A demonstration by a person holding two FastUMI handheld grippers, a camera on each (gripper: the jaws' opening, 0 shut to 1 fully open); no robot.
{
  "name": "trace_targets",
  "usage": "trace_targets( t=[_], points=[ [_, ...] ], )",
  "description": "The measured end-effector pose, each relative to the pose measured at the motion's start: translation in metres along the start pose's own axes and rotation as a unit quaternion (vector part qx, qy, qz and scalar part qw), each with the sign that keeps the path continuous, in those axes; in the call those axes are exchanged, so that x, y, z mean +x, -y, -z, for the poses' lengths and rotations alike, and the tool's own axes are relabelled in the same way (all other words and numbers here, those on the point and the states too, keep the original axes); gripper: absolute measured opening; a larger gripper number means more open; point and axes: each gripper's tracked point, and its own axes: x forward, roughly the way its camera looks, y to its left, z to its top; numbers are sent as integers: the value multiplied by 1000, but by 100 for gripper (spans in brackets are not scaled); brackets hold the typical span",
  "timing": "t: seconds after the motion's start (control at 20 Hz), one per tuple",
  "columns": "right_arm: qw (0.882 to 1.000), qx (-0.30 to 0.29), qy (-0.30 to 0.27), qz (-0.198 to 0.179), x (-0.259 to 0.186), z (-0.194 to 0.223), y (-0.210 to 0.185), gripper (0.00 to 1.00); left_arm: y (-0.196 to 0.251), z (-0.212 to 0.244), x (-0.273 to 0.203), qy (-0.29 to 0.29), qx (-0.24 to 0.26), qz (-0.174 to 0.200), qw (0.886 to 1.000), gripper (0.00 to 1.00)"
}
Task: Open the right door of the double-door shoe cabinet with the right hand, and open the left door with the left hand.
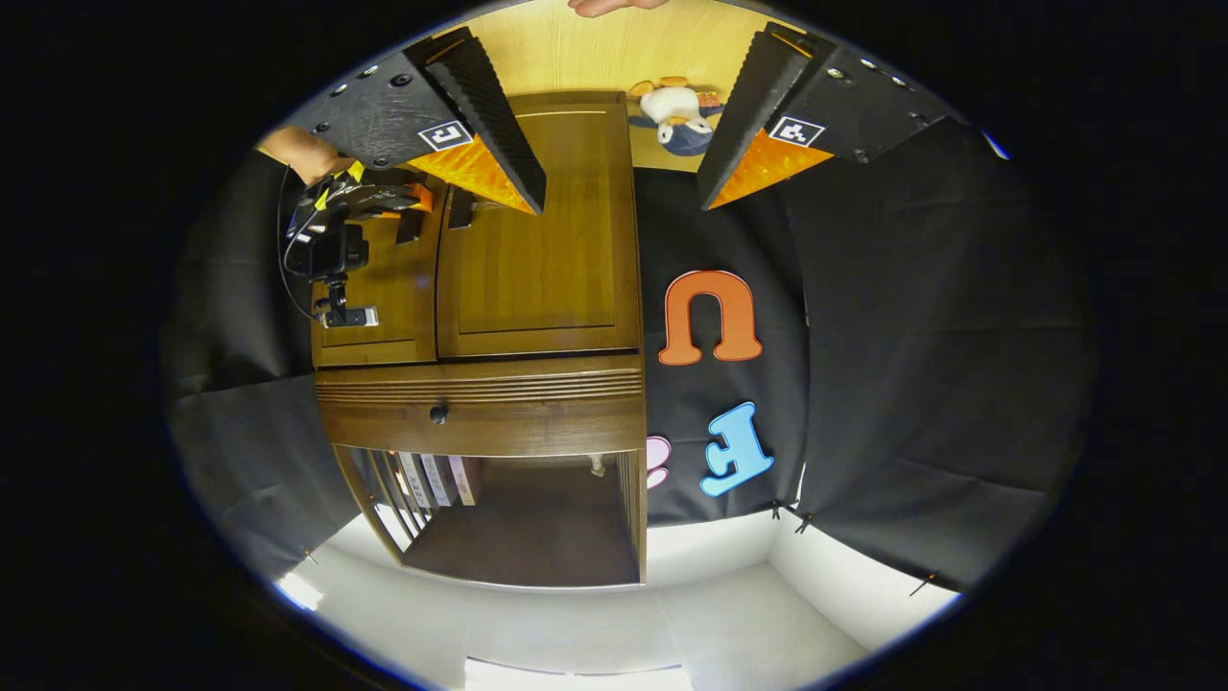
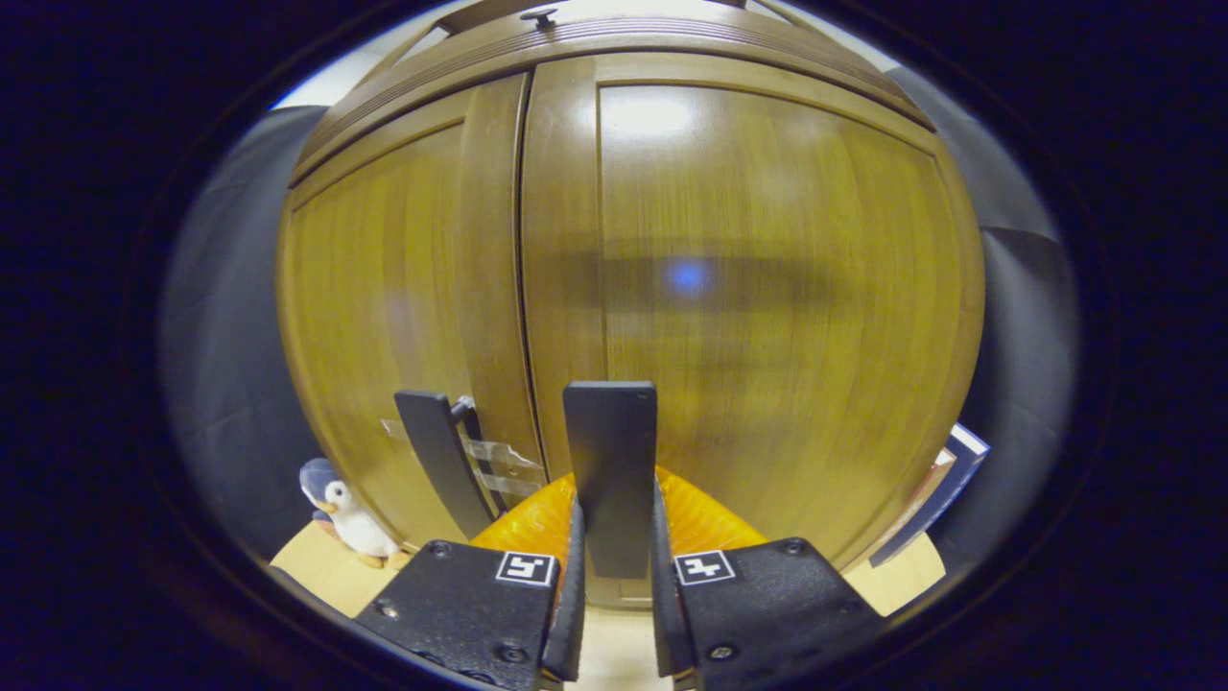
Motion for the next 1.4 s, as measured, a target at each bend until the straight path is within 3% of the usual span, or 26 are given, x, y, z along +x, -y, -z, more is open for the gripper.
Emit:
trace_targets(
  t=[0.4, 0.45, 0.55, 1.4],
  points=[
    [1000, -5, 2, -15, -25, 7, 1, 31, 10, -2, -10, -3, 0, 5, 1000, 96],
    [1000, -6, 2, -18, -29, 9, 2, 31, 12, -1, -11, -4, 2, 6, 1000, 100],
    [1000, -7, 3, -25, -39, 12, 3, 31, 18, 0, -14, -5, 3, 11, 1000, 96],
    [997, -15, 21, -74, -126, 33, 34, 30, 53, -9, -36, 2, 5, 32, 999, 96]
  ],
)
